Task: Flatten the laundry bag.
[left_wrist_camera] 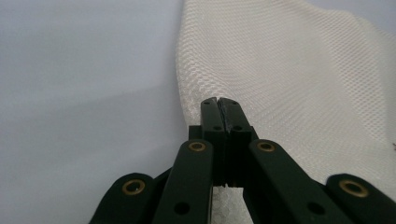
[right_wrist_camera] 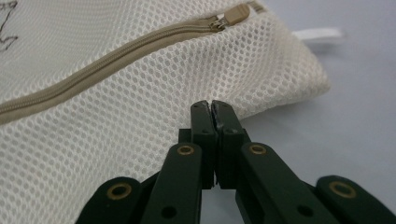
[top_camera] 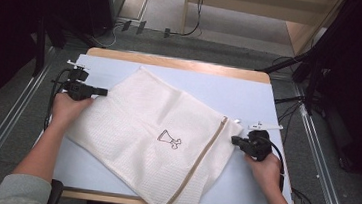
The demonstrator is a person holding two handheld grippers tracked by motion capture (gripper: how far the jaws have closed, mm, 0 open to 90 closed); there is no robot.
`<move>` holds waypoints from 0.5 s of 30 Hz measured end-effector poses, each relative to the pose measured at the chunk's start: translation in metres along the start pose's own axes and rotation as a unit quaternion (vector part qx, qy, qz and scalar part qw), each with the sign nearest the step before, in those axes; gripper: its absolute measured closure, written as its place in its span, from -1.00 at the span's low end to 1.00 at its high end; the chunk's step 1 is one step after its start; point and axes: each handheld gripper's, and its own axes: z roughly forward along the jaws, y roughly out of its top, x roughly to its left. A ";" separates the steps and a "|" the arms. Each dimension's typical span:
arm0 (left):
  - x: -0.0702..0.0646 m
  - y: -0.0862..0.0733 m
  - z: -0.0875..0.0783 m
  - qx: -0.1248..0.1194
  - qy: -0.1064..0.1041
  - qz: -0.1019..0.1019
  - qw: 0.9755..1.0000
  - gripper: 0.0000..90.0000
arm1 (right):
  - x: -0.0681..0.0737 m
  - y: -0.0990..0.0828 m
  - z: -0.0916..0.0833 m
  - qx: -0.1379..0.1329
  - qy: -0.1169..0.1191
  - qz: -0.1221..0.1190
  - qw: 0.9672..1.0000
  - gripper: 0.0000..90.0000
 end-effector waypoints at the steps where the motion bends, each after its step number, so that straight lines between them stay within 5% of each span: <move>1: 0.000 0.002 0.001 0.000 -0.002 -0.001 1.000 1.00 | 0.003 -0.006 0.000 -0.001 0.001 -0.009 1.000 0.98; 8: -0.001 0.001 -0.010 -0.020 0.008 -0.001 1.000 0.47 | 0.000 0.000 -0.014 -0.030 -0.007 -0.013 0.999 0.69; 10: -0.003 -0.001 -0.020 -0.012 0.008 0.000 1.000 0.34 | -0.004 0.009 -0.018 -0.068 -0.013 -0.016 0.997 0.56; 15: -0.013 -0.013 -0.033 -0.026 0.011 0.007 1.000 0.29 | -0.004 0.035 -0.002 -0.058 0.001 -0.020 0.998 0.43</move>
